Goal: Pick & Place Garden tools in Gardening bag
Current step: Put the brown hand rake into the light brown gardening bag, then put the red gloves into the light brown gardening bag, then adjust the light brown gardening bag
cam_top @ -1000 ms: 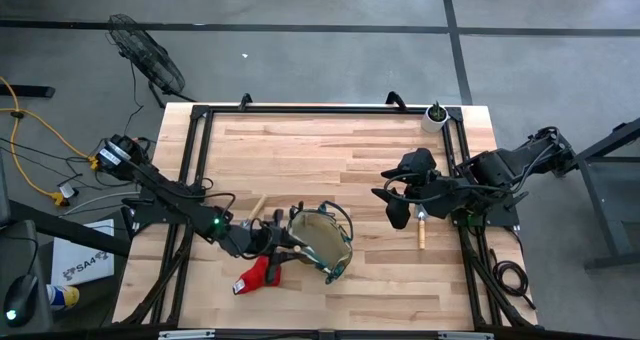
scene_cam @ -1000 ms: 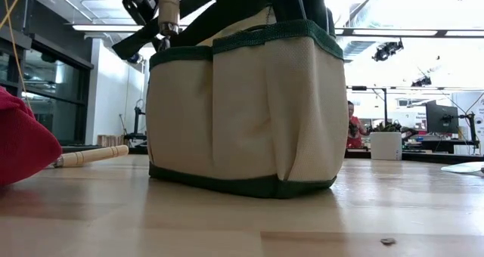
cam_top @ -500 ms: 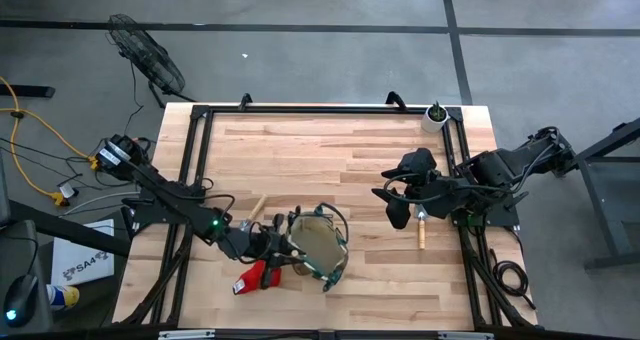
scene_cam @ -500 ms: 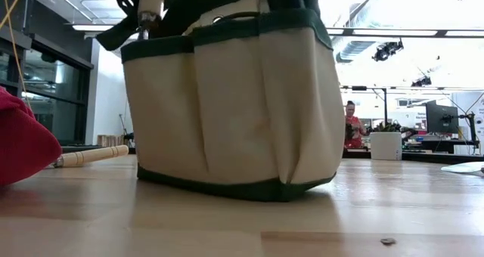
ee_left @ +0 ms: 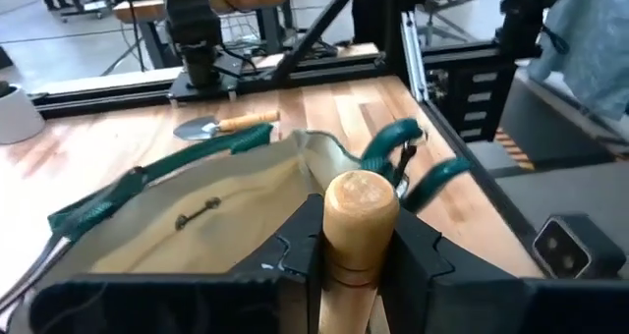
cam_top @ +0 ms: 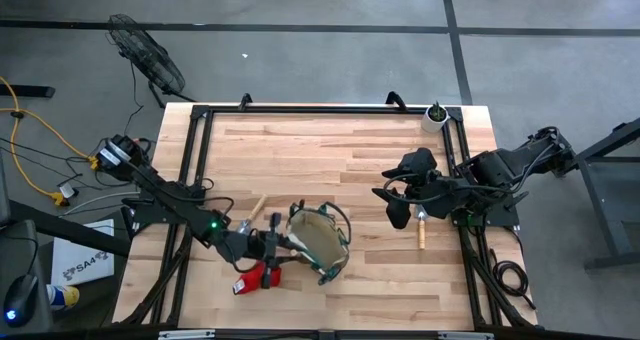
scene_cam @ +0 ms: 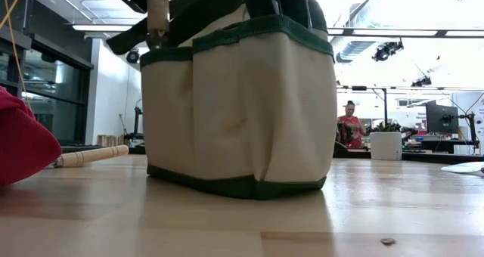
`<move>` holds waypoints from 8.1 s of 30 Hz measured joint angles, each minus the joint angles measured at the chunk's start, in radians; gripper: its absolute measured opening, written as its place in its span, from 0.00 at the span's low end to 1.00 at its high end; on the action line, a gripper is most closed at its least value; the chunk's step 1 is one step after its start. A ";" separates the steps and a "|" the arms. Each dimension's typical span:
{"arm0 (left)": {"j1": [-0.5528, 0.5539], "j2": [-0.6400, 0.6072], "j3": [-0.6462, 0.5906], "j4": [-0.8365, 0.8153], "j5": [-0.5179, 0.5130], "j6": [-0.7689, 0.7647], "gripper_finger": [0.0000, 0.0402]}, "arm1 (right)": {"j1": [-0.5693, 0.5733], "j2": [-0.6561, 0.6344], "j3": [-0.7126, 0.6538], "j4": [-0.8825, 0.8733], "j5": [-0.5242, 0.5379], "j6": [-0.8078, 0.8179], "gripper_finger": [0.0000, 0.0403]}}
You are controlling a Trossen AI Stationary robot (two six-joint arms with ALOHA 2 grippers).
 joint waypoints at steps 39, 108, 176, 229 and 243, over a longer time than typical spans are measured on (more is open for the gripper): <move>0.000 -0.128 0.000 -0.023 -0.151 -0.001 0.60 | 0.000 0.000 0.000 -0.005 -0.023 0.003 0.58; -0.105 -0.070 0.000 -0.798 0.559 -1.206 0.62 | 0.000 0.000 0.000 -0.089 -0.086 -0.003 0.58; 0.132 0.010 0.798 -1.558 -0.017 -0.044 0.01 | 0.000 0.000 0.000 -0.095 -0.084 -0.002 0.58; 0.301 0.256 0.813 -1.420 0.285 0.359 0.50 | 0.000 0.000 0.000 -0.104 -0.093 0.056 0.58; 0.301 0.209 0.849 -1.593 0.295 0.068 0.25 | 0.061 0.000 -0.188 0.010 -0.112 0.144 0.58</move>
